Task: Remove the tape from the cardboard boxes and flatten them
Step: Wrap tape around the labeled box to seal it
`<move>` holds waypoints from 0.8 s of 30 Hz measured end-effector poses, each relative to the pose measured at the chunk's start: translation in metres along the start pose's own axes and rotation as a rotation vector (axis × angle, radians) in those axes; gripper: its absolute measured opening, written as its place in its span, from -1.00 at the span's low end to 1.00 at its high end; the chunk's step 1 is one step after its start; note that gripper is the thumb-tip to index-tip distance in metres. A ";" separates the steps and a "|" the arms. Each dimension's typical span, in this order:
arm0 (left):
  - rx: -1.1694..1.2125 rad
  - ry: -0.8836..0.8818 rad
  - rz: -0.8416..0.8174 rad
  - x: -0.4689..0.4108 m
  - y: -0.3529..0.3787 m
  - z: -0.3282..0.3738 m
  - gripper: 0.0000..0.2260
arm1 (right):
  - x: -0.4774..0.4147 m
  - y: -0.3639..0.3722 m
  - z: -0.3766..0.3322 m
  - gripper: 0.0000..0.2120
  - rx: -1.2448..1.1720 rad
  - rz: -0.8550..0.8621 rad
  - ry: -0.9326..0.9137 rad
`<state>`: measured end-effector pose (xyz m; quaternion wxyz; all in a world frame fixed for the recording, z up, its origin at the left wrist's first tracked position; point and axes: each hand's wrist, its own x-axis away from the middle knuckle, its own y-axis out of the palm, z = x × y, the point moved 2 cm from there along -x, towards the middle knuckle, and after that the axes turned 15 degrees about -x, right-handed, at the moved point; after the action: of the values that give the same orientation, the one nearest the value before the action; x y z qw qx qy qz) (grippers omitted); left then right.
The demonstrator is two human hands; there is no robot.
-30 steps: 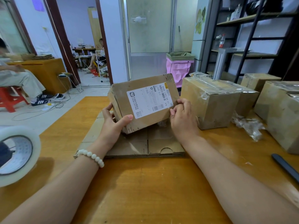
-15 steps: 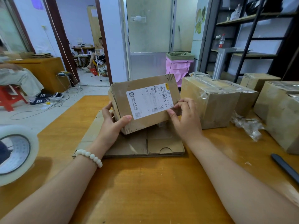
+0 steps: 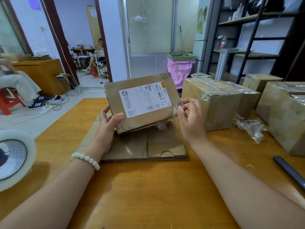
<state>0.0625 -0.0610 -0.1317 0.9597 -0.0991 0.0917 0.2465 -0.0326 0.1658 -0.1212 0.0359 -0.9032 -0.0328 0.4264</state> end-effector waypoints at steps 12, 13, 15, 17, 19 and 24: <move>0.016 0.014 -0.001 -0.001 0.000 -0.004 0.04 | 0.006 0.003 -0.004 -0.71 -0.036 -0.060 0.222; 0.014 0.015 -0.003 -0.001 0.000 -0.004 0.04 | 0.007 0.004 -0.004 -0.77 0.027 -0.046 0.209; 0.023 0.012 0.005 -0.002 0.000 -0.005 0.03 | 0.007 0.005 -0.009 -0.80 0.100 -0.006 0.181; 0.058 -0.006 0.019 -0.004 0.000 -0.005 0.01 | 0.005 0.006 -0.015 -0.81 0.073 0.004 0.244; 0.088 -0.036 0.034 -0.007 -0.002 -0.007 -0.01 | 0.004 0.006 -0.015 -0.78 -0.029 0.015 0.320; 0.117 -0.091 -0.017 -0.011 -0.010 -0.009 0.05 | 0.001 0.007 -0.008 -0.80 -0.516 0.128 0.597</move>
<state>0.0566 -0.0771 -0.1360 0.9691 -0.0325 0.0613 0.2369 -0.0258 0.1583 -0.1173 -0.2110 -0.9670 -0.0707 0.1244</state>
